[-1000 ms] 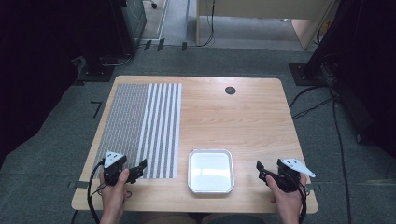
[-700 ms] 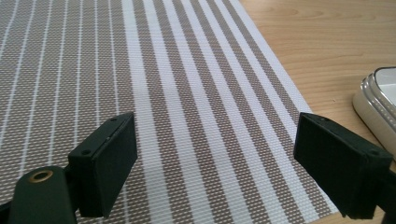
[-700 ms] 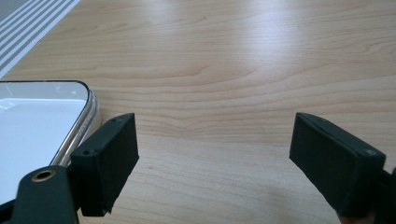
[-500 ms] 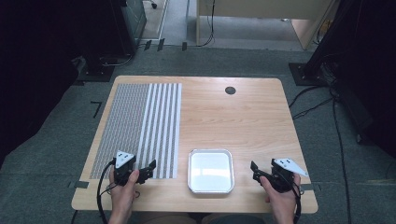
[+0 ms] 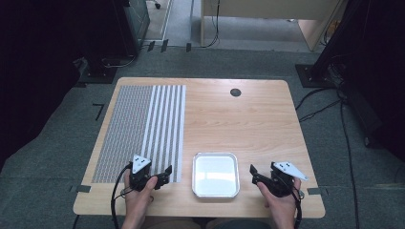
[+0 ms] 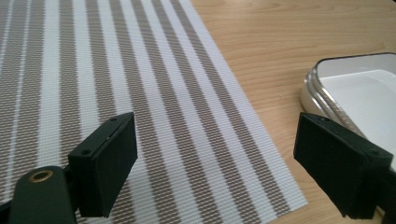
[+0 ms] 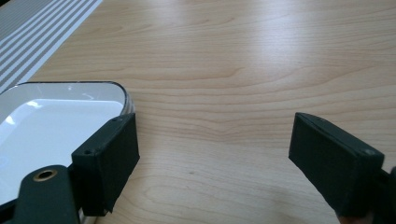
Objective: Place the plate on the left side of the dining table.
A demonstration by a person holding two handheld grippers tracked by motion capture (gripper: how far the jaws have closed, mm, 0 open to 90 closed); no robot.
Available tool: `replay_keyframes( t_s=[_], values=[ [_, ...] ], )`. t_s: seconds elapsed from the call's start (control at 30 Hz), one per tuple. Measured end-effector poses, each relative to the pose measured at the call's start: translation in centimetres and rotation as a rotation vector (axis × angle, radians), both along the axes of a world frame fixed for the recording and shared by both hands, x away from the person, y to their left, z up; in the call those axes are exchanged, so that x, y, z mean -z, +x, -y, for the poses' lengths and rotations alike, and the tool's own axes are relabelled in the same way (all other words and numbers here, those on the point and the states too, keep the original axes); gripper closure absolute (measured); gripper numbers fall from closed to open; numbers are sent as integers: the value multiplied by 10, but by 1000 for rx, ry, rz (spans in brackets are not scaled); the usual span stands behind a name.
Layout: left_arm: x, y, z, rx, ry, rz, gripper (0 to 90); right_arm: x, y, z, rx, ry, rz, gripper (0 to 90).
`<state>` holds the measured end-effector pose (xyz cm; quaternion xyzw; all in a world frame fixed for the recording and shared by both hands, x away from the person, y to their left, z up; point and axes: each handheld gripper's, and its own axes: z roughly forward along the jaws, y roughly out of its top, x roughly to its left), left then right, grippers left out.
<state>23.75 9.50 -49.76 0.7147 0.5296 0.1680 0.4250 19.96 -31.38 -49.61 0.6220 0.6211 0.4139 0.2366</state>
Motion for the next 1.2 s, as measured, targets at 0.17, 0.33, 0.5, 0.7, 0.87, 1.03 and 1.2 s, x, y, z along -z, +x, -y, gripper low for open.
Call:
replay_keyframes(
  t_s=[0.17,0.33,0.5,0.7,0.87,1.03,1.2],
  values=[
    [0,-2,11,19,-3,1,135,1,0,-8,-1,-4,9,162],
    [1,-5,27,52,-17,-8,140,2,0,-20,-6,-6,15,200],
    [2,-9,39,66,-34,-7,164,0,-2,-28,-8,2,53,310],
    [0,-13,48,76,-65,2,251,3,-2,-40,-89,26,55,452],
    [-1,-18,55,87,-76,15,378,7,-4,-47,-87,70,75,576],
    [0,-23,65,142,-77,10,549,10,-5,-51,-92,95,29,641],
    [0,-26,71,179,-85,7,650,12,-6,-54,-91,119,18,732]
  ],
)
